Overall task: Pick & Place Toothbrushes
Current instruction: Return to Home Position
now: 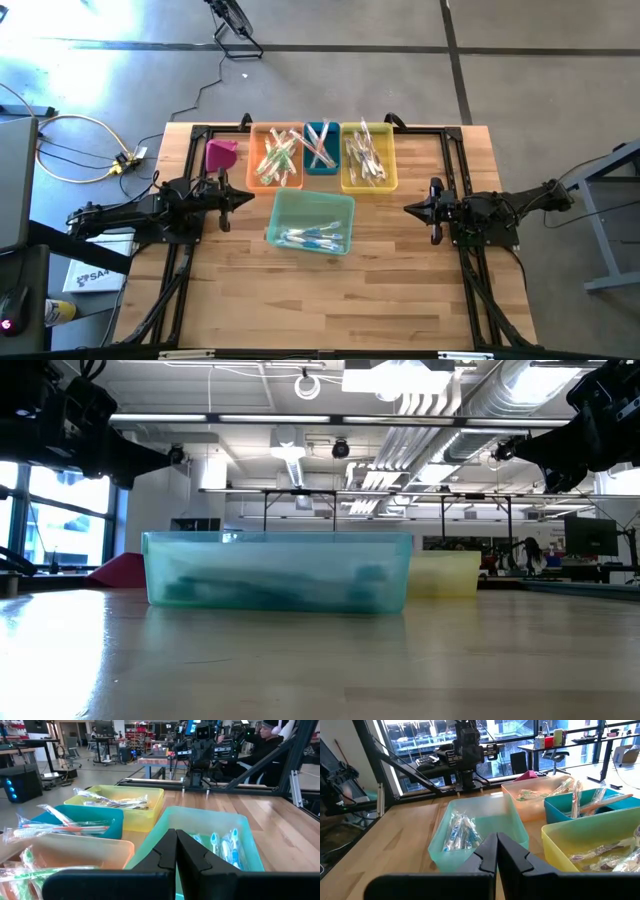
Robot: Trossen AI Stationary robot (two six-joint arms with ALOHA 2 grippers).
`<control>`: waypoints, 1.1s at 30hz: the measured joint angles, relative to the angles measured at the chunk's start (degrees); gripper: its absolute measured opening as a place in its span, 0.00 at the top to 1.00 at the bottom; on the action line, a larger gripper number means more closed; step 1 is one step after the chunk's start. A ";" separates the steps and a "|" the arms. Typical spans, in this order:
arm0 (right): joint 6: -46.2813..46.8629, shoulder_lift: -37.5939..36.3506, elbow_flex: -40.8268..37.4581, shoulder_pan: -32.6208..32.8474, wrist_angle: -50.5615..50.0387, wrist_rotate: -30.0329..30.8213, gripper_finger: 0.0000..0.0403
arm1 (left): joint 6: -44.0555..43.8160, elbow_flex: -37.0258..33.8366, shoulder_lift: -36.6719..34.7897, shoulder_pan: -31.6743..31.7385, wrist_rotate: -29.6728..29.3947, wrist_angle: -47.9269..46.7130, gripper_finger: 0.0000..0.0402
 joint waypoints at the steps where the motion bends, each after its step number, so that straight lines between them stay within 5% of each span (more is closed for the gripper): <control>1: 0.00 0.00 0.00 0.02 0.00 0.00 1.00 | 0.00 0.00 0.00 0.00 0.00 0.00 1.00; 13: 0.00 0.00 0.00 0.00 0.07 -0.02 1.00 | -0.07 0.24 7.61 -2.23 -0.39 -0.17 1.00; 33: 0.00 0.00 0.00 0.00 0.04 -0.02 1.00 | -0.02 0.24 7.96 -2.25 -0.44 -0.18 1.00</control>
